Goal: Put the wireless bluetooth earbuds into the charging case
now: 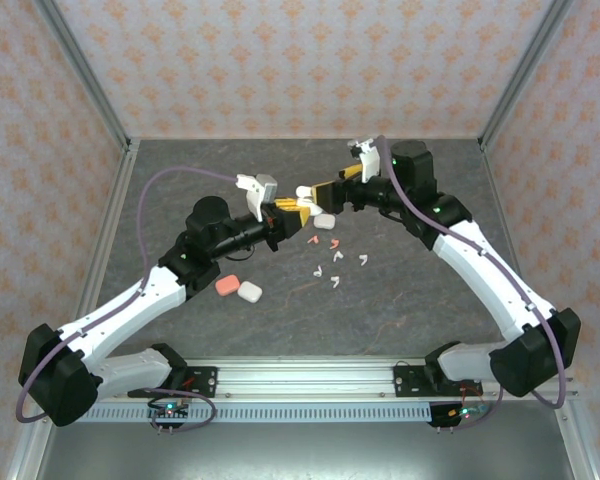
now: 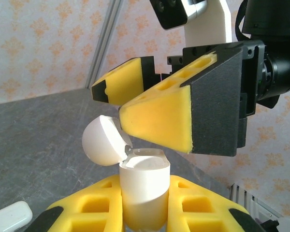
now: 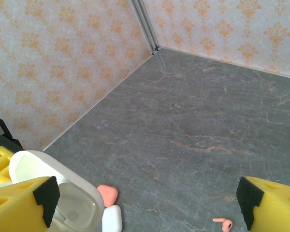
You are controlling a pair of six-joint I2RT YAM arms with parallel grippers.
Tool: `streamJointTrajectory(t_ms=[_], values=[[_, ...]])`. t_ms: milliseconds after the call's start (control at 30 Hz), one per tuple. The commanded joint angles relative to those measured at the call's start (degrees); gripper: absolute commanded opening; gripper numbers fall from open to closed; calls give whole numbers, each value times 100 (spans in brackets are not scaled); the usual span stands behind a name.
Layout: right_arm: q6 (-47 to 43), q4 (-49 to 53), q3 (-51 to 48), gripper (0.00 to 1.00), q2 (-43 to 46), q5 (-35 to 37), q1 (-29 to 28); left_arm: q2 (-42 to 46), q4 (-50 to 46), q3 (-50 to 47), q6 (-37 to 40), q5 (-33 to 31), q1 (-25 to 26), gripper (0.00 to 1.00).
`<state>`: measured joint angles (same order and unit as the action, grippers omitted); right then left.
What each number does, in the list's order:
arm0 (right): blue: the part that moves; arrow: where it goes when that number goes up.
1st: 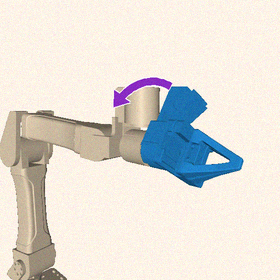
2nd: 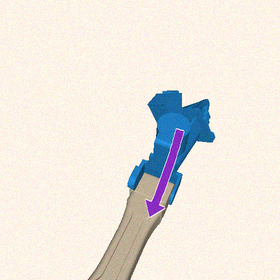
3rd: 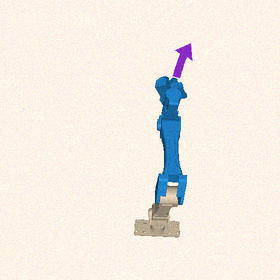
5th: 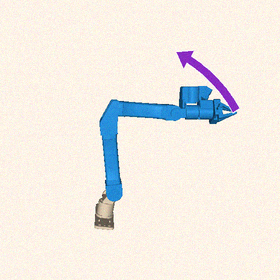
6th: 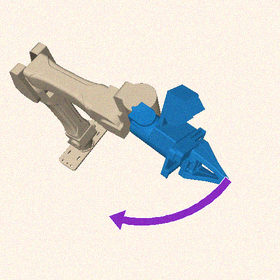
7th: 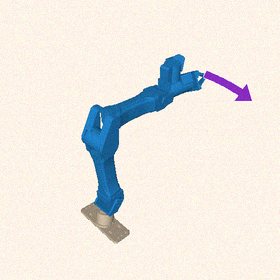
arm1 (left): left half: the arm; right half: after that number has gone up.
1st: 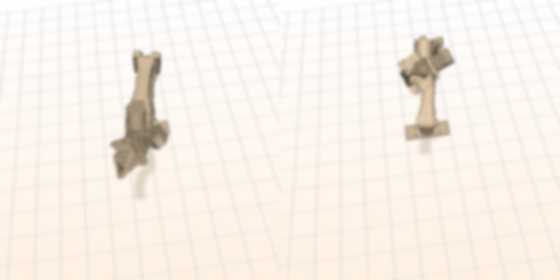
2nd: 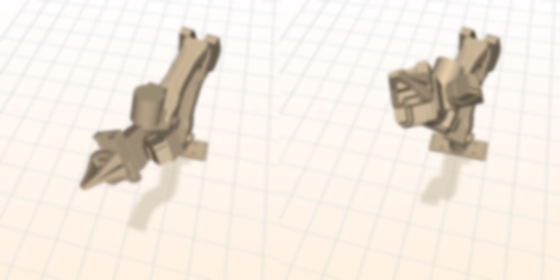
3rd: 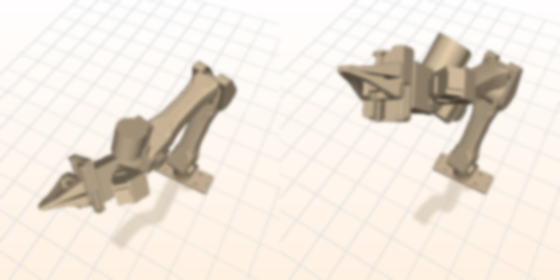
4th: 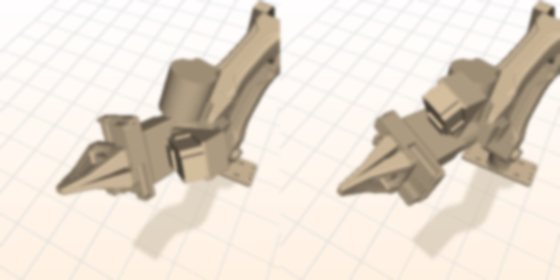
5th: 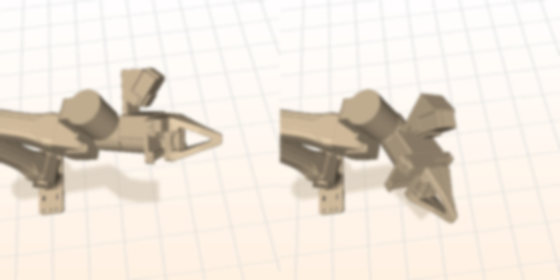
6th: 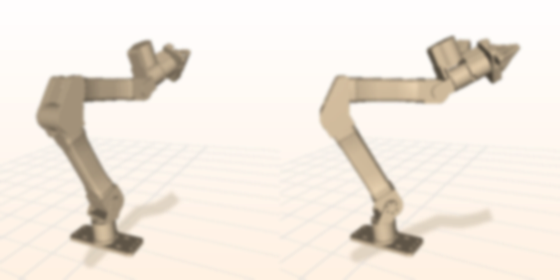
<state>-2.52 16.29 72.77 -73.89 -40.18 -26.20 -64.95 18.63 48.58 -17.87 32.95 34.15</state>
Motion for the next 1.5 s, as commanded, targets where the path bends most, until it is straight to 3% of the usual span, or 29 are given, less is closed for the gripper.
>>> streamJointTrajectory(t_ms=[0, 300, 733, 1000, 1467], values=[[72, 142, 149, 97, 435, 135, 22, 162, 14, -4, 214, 12, 39, 0], [192, 1302, 238, 96, 575, 795, 39, 510, -233, -249, 379, -229, 39, 0], [1030, 2595, -60, 73, -356, 1275, 3, 979, -470, -576, 418, -359, 39, 0], [1022, 2186, -615, 65, -1139, 1682, -158, 1098, -589, -639, 448, -389, 39, 0], [826, 1375, -608, 53, -2612, 1898, -190, 1030, -589, -588, 414, -376, 39, 0]])
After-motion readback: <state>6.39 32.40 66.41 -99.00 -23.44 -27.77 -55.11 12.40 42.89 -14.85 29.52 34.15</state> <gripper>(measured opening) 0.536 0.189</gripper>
